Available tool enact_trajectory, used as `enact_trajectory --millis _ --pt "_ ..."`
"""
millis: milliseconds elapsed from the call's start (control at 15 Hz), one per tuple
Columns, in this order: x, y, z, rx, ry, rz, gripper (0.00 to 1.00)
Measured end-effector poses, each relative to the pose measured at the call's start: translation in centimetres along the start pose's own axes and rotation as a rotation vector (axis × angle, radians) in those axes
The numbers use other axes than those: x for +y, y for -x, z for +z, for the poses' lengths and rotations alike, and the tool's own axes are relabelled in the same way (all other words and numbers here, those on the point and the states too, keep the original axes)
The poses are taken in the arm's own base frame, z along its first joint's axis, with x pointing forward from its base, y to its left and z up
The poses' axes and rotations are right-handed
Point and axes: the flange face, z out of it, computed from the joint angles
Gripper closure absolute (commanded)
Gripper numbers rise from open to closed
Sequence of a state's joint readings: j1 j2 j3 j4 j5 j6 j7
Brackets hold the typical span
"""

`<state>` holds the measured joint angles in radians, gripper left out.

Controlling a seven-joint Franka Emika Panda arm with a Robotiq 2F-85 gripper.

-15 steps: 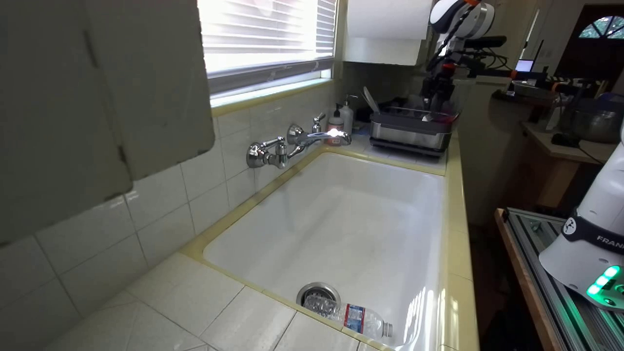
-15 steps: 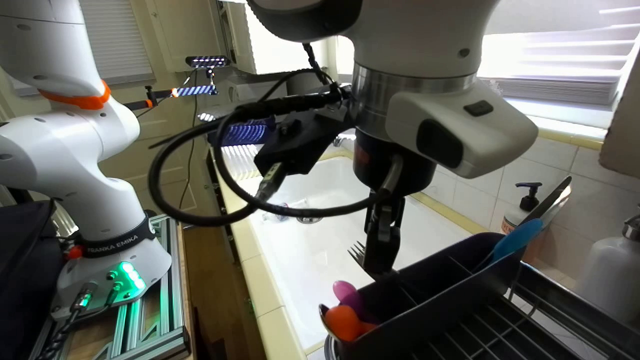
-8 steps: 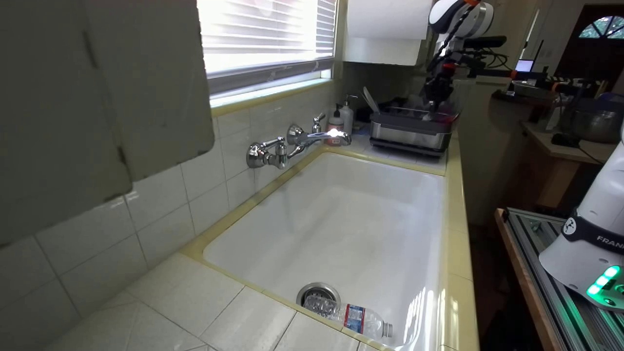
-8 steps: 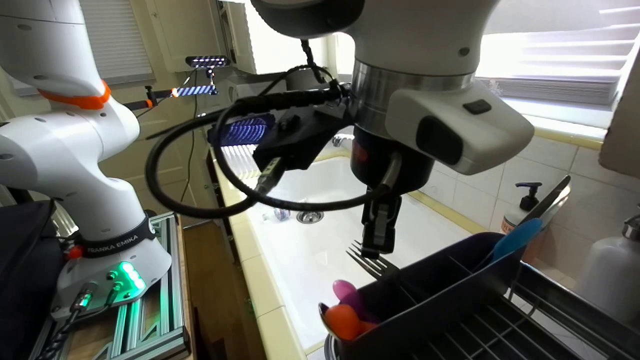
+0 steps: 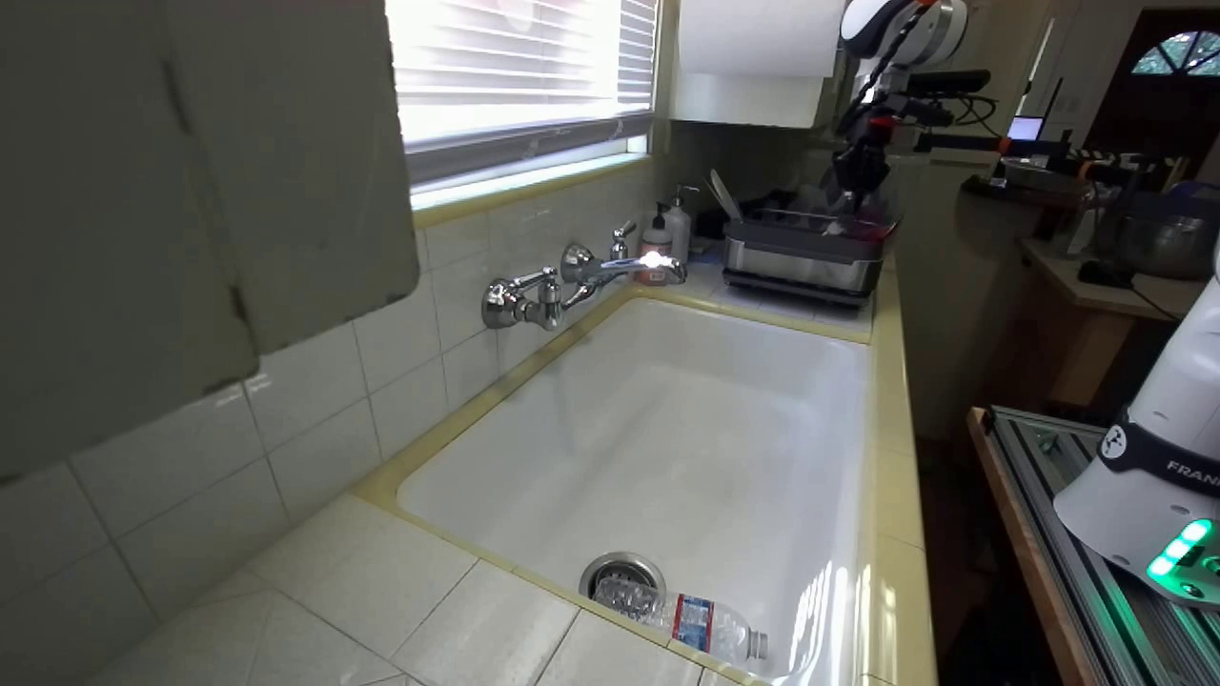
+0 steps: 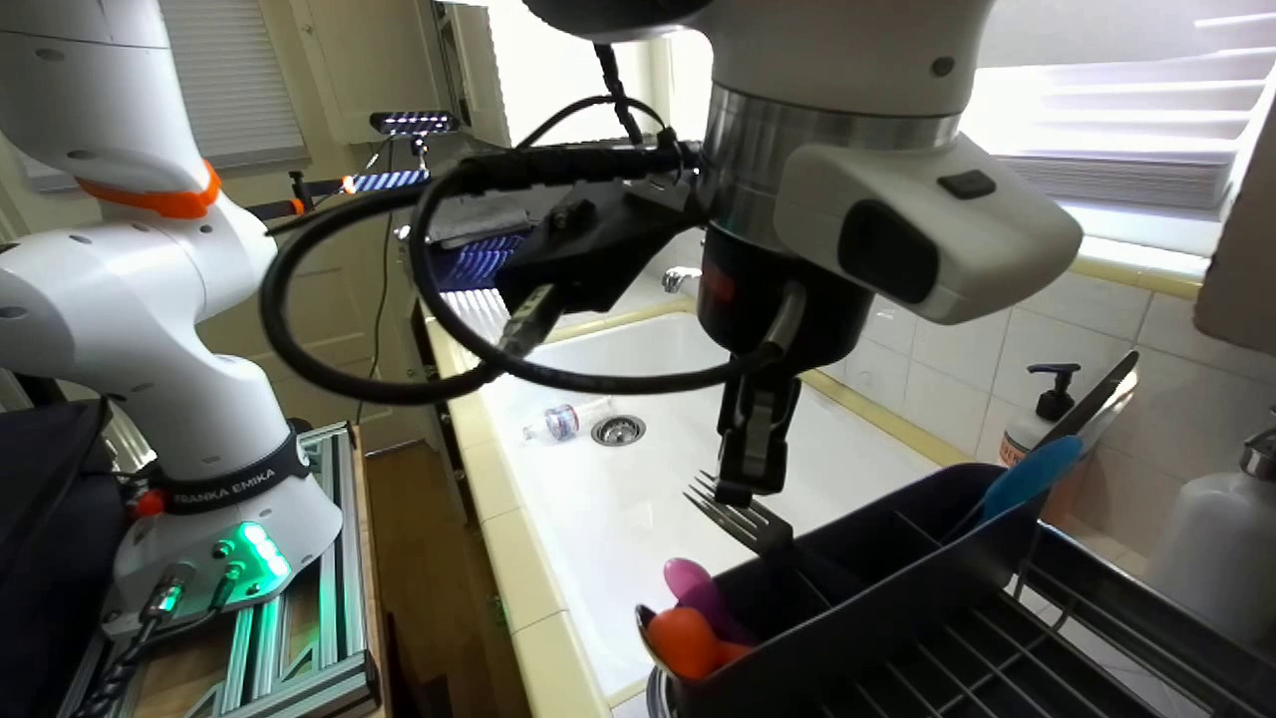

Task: Put one fork in the sink

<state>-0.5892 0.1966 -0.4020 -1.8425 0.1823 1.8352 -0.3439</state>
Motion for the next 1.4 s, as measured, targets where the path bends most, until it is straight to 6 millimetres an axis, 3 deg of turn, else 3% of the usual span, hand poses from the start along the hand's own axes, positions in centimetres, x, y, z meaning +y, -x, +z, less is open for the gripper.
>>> enact_trajectory --millis 1400 --pt "-1.2 1.3 -7.0 0.047 0.001 -0.078 0.98"
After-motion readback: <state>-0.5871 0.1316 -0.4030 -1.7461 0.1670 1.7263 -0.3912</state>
